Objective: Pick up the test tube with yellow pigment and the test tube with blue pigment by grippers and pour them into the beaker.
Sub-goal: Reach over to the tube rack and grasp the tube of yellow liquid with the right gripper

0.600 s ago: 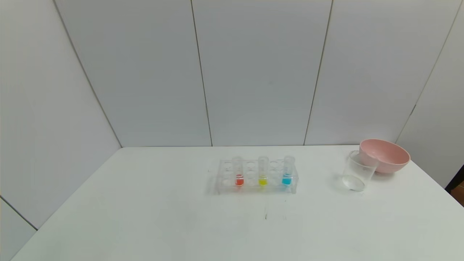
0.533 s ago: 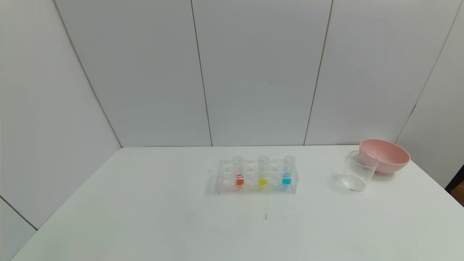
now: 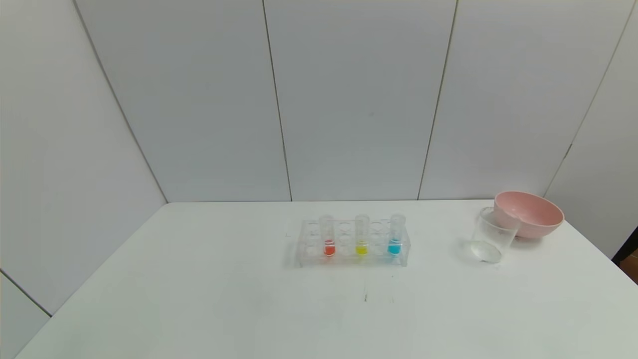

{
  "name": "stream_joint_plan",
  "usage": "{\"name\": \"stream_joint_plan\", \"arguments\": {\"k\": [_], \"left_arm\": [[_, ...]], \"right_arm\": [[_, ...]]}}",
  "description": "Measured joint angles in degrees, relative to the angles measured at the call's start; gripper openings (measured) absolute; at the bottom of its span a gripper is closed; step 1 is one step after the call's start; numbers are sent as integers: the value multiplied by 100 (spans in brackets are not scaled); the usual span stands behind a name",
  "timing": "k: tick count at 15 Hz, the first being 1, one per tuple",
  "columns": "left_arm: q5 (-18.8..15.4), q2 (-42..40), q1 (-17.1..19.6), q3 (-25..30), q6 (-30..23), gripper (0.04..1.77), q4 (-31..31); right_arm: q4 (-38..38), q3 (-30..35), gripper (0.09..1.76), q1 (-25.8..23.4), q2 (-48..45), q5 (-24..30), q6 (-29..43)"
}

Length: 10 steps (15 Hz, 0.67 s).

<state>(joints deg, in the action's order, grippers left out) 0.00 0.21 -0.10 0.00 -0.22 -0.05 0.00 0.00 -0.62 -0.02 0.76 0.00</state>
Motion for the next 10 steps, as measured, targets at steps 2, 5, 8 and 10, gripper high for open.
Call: {"name": "stream_joint_plan", "arguments": {"k": [2, 5, 8, 10], "left_arm": [[0, 0, 0, 0, 0, 176, -2], [0, 0, 0, 0, 1, 176, -2], [0, 0, 0, 0, 1, 176, -2], [0, 0, 0, 0, 1, 176, 0]], "right_arm": [[-7, 0, 171, -1, 0, -5, 2], [18, -2, 171, -9, 0, -94, 22], [55, -132, 171, -9, 2, -138, 27], [62, -280, 171, -9, 90, -138, 27]]}}
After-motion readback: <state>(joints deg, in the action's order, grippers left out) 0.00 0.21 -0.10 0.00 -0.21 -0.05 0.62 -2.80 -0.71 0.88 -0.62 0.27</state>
